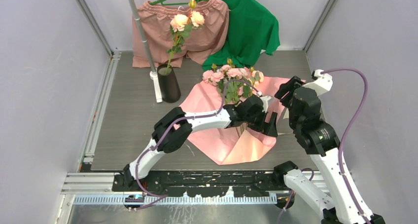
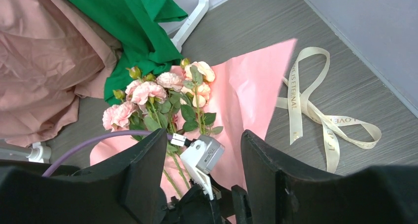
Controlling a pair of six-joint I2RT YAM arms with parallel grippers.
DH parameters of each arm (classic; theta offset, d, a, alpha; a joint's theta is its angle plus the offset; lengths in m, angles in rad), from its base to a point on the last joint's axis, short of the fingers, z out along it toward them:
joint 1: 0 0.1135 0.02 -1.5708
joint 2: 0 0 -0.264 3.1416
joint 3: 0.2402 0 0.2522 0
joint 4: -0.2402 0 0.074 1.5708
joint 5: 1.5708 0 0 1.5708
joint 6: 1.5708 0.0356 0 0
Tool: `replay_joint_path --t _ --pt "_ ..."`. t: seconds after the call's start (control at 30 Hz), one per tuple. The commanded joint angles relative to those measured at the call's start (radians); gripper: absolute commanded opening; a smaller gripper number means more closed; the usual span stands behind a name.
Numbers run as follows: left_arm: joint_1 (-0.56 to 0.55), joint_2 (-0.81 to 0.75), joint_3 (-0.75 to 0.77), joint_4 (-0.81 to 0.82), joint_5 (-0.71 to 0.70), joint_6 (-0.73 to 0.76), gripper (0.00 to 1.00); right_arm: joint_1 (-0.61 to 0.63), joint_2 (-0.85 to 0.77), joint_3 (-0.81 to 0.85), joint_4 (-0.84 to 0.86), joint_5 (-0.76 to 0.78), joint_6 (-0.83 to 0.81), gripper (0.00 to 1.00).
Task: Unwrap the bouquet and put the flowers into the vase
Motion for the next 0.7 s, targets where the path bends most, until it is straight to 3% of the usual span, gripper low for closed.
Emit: replay_joint_path --t 0.0,0.27,0.33,0.4,0.57,0.67 --pt "0.007 -0.132 -0.089 0.074 0.036 0.016 0.91 -0.003 0.003 0.04 0.013 0.018 -0.025 0.62" --pt "0.015 -0.464 -0.346 -0.041 -0.072 0.153 0.93 -0.003 0.036 0.002 0.014 0.011 -0.001 0.64" --pt "0.016 -0.527 -0.419 -0.001 -0.077 0.17 0.94 -0.004 0.07 -0.009 0.009 0.0 0.007 0.64" --pt "0.017 -0.543 -0.449 0.031 -0.095 0.18 0.95 -0.004 0.089 -0.02 0.013 -0.009 0.023 0.64" --pt "0.015 -0.443 -0.309 -0.074 -0.053 0.182 0.94 -0.004 0.086 -0.034 0.036 -0.034 0.027 0.64" --pt "0.016 -0.451 -0.358 -0.049 -0.076 0.174 0.94 -0.004 0.098 -0.027 0.02 -0.051 0.007 0.64"
